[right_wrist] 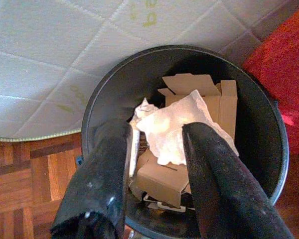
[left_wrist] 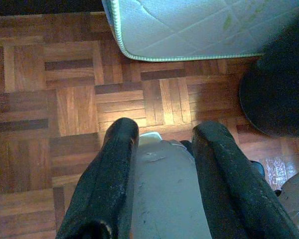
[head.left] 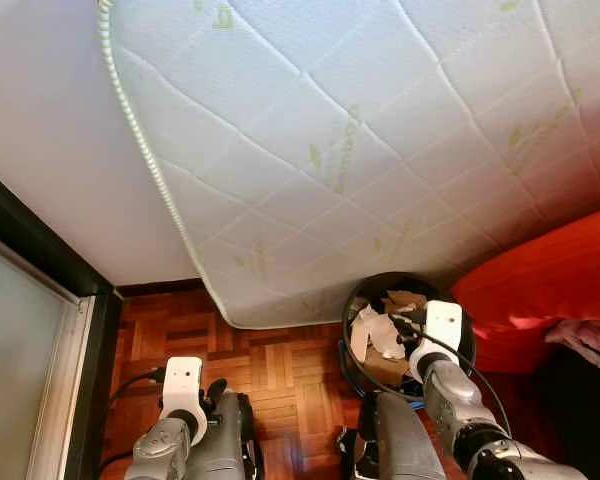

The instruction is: Clean up the room

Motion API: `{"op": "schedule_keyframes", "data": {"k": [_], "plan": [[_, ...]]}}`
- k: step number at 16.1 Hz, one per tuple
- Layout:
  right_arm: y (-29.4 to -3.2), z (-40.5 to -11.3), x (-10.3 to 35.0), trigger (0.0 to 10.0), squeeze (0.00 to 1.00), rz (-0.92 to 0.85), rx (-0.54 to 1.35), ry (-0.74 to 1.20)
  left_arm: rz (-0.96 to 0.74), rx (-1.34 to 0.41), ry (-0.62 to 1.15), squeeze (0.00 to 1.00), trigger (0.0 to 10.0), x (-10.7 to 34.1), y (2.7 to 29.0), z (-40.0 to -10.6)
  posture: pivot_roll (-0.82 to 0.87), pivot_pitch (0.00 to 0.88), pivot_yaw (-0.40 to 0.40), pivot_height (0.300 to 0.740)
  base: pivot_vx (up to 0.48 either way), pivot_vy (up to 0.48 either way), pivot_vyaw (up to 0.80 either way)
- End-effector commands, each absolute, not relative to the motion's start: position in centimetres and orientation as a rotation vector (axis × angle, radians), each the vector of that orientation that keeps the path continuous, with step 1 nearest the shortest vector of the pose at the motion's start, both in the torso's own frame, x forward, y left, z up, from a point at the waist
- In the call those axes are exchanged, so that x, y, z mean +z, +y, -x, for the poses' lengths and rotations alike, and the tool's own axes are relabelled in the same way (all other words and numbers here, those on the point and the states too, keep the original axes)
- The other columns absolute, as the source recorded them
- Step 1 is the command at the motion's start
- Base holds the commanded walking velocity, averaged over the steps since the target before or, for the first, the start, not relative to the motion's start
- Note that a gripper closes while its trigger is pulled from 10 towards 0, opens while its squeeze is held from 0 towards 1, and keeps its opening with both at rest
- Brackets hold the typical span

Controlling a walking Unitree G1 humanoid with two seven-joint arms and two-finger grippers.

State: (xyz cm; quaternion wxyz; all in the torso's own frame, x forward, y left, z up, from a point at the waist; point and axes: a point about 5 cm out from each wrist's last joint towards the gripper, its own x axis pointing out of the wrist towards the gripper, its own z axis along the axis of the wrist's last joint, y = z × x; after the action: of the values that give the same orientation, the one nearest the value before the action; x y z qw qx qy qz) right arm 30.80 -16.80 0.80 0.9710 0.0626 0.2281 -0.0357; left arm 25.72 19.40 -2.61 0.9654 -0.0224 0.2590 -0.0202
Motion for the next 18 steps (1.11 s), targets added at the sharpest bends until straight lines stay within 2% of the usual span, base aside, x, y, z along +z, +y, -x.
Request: {"op": "schedule_keyframes", "data": {"k": [1,4,11,13,18], "plan": [[-17.4,-29.7,-0.1,10.0,0.0,-0.149,-0.094,0.473,0.056,-0.027,0.58,0.0,10.0,-3.6,19.5,-24.6,0.11,0.239,-0.034,0.619,0.0,0.0,0.0],[-18.5,-28.2,-1.4,10.0,0.0,-0.14,-0.13,0.507,0.058,-0.017,0.58,0.0,10.0,-3.5,19.7,-24.9,0.09,0.227,-0.031,0.649,0.0,0.0,0.0],[-18.4,-25.6,-3.6,10.0,0.0,-0.12,-0.112,0.598,0.064,0.032,0.627,0.0,10.0,-4.0,20.4,-24.3,0.08,0.199,-0.032,0.734,0.0,0.0,0.0],[-18.3,-25.2,-3.9,10.0,0.0,-0.106,-0.103,0.625,0.062,0.048,0.646,0.0,10.0,-4.2,20.6,-24.0,0.08,0.186,-0.036,0.74,0.0,0.0,0.0],[-18.6,-21.6,-6.5,10.0,0.0,-0.068,-0.094,0.793,0.062,0.077,0.708,0.0,10.0,-5.2,20.8,-22.8,0.08,0.161,-0.05,0.74,0.0,0.0,0.0]]}}
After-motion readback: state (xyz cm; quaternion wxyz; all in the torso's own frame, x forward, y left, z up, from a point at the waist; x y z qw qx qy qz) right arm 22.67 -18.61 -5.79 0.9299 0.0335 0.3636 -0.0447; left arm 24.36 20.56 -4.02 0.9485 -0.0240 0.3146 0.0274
